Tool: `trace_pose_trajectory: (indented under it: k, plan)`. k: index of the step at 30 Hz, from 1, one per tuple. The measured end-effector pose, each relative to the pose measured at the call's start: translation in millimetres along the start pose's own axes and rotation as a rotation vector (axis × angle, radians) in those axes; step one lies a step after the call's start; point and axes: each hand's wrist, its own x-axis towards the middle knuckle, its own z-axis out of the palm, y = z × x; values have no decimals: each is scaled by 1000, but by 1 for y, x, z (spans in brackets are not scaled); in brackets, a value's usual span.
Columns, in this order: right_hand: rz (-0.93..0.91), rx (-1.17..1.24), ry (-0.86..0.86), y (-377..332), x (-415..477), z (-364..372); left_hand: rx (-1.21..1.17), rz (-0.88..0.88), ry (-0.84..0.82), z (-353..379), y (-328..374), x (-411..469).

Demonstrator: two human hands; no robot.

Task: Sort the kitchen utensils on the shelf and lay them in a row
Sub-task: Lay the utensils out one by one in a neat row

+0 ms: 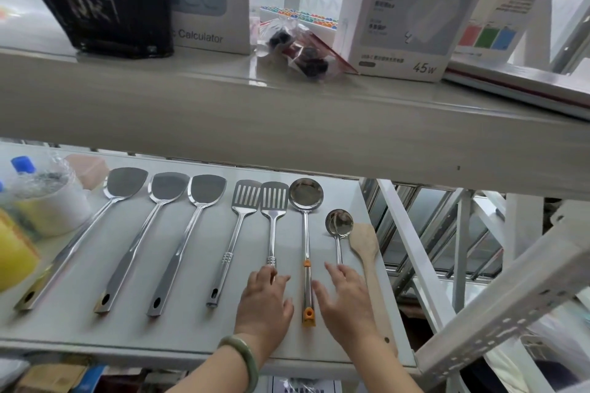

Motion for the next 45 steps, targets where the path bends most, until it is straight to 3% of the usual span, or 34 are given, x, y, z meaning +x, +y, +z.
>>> trace_pose_trajectory:
  k: [5,19,22,26,31,45]
  plan:
    - [-63,-64,-135,-15,3,16,-8,-7,-9,0,-2,-1]
    - [60,-92,-64,-29,2,23,20,29,-13,-4,-12,2]
    - [55,-67,-61,-27,1,24,-13,22,95,-8,-18,0]
    - [32,-23,4,-24,-1,22,9,-183,330,-18,-41,-2]
    - [48,-20,-20,-24,-2,21,-22,-395,174,-24,-62,-6]
    - [51,-107,-85,-25,0,22,-39,-395,98,-29,-58,-11]
